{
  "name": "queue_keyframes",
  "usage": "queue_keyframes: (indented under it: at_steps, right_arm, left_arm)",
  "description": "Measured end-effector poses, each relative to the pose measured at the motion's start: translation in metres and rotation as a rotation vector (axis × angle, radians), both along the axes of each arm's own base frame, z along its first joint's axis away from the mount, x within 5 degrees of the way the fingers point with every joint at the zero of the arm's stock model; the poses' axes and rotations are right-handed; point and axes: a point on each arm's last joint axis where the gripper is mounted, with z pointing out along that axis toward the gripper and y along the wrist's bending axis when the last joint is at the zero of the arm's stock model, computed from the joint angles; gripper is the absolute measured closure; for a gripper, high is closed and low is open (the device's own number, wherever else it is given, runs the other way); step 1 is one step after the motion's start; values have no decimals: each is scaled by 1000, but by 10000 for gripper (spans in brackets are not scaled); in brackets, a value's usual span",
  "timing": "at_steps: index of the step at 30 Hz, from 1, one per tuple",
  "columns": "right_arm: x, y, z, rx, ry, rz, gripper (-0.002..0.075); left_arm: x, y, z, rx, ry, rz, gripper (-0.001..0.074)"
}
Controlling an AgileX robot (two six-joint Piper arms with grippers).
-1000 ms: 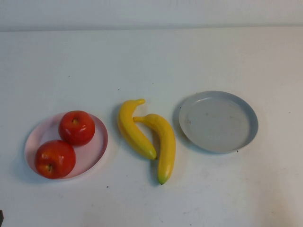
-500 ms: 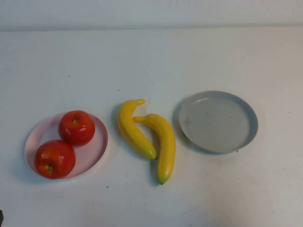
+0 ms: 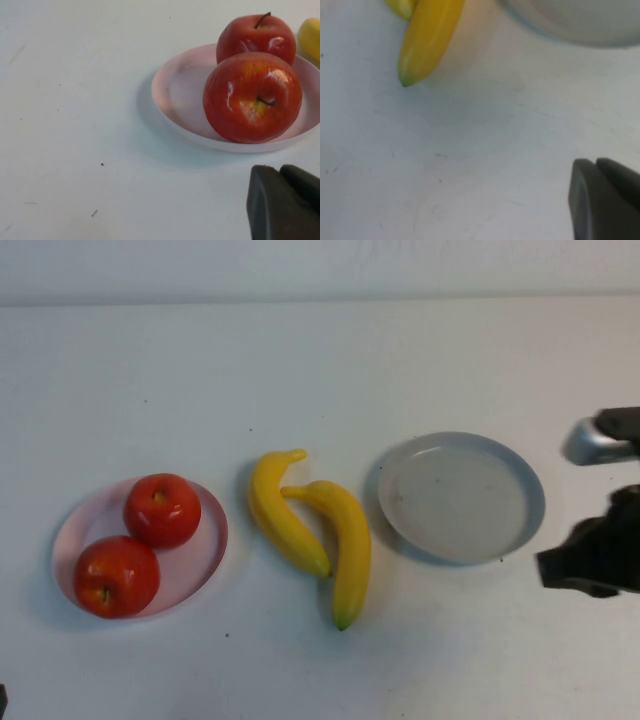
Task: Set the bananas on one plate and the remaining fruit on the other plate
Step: Put another type of fruit in the right plate
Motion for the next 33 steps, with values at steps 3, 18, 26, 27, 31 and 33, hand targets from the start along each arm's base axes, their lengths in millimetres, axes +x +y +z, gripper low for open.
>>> queue_keyframes:
  at_steps: [3,18,26,27,31,33]
  right_arm:
    - [20,38,1,-22,18,98,743]
    - [135,176,-22,-146,119,242,380]
    - [170,194,-43,-261,140,184,341]
    - [173,196,-45,-264,136,181,340]
    - [179,200,-57,-286,142,180,340]
    - [181,201,-66,-298,154,180,340]
  left_arm:
    - [0,0,0,0,0,0,731]
    - [0,0,0,0,0,0,731]
    - [0,0,0,2,0,0,731]
    - [0,0,0,2,0,0,731]
    - [0,0,0,2,0,0,732]
    - [0,0,0,2,0,0,732]
